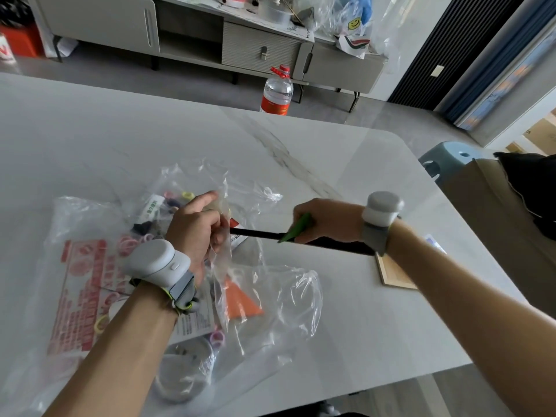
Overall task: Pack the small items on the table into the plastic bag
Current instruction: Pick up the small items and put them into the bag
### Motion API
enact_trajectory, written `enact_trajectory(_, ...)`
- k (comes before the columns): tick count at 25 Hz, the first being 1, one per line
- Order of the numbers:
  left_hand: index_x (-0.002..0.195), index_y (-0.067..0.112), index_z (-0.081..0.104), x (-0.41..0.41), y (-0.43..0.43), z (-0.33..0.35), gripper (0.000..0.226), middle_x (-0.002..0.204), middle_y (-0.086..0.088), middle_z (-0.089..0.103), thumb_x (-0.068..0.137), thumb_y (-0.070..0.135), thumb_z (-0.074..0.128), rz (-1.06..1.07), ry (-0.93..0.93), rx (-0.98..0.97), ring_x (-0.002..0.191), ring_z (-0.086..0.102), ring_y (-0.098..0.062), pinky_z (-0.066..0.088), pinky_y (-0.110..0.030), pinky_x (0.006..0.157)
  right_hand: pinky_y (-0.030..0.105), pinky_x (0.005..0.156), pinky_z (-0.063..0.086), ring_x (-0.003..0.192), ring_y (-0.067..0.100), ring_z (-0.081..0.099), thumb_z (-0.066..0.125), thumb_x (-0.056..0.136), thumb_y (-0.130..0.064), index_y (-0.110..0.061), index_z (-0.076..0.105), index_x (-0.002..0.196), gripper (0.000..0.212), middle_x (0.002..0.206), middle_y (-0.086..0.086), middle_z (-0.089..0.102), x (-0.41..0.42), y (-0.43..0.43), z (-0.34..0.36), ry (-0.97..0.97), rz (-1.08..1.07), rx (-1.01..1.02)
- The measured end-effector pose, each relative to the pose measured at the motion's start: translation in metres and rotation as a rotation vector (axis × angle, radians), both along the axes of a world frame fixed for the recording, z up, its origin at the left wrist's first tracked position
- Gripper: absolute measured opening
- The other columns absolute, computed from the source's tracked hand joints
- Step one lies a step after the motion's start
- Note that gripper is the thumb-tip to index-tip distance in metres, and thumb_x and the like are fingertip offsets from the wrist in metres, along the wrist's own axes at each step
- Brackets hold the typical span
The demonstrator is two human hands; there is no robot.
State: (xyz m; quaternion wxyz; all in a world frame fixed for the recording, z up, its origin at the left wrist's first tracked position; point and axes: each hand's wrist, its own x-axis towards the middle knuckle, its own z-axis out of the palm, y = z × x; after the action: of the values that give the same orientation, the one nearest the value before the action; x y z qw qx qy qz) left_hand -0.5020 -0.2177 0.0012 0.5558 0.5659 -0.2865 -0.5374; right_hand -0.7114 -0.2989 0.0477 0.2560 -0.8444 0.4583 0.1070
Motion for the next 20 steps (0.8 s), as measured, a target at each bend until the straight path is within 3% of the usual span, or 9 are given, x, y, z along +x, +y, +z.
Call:
enact_trajectory(6,0.126,0.018,0.057,0.007,0.001,0.005,0.058,0.049,0.003,0.052,0.079,-0.006,0.036,0.04,0.001,0.011,0.038,0.037,-0.011,0.025,-0.023,0.045,0.014,0.049,0.036,0.051,0.004,0.046,0.07,0.083,-0.012,-0.02,0.053,0.064,0.027,0.057,-0.009,0.049,0.074,0.005,-0.021,-0.26,-0.14,0.219)
enact_trajectory(11,0.125,0.02,0.058,0.017,0.003,0.008,0.057,0.051,0.001,0.05,0.079,-0.006,0.037,0.128,0.05,0.002,0.038,0.034,-0.011,0.018,-0.025,0.048,0.026,0.06,0.034,0.069,0.017,0.047,0.074,0.079,-0.019,-0.017,0.053,0.066,0.025,0.065,-0.003,0.051,0.108,0.001,-0.041,-0.309,-0.241,0.066)
enact_trajectory(16,0.125,0.016,0.058,0.014,0.001,0.008,0.058,0.052,0.003,0.052,0.077,-0.009,0.036,0.126,0.106,-0.036,0.04,0.033,-0.012,0.023,-0.018,0.041,0.029,0.057,0.043,0.058,0.018,0.049,0.071,0.075,-0.007,-0.016,0.053,0.056,0.027,0.056,0.0,0.05,0.133,0.006,-0.059,-0.593,-0.657,0.287)
enact_trajectory(18,0.125,0.015,0.058,0.014,0.0,0.009,0.058,0.053,0.001,0.052,0.076,-0.009,0.037,0.124,0.119,-0.046,0.039,0.032,-0.013,0.025,-0.017,0.04,0.035,0.065,0.052,0.065,0.022,0.053,0.068,0.072,-0.012,-0.01,0.057,0.065,0.012,0.064,0.005,0.054,0.141,0.009,-0.06,-0.568,-0.758,0.317)
enact_trajectory(20,0.123,0.016,0.059,0.014,0.0,0.009,0.059,0.052,0.0,0.051,0.075,-0.01,0.036,0.119,0.129,-0.049,0.039,0.032,-0.013,0.025,-0.016,0.039,0.027,0.058,0.051,0.061,0.02,0.052,0.062,0.08,-0.004,-0.004,0.055,0.077,0.008,0.066,0.008,0.051,0.147,0.014,-0.056,-0.648,-0.82,0.423)
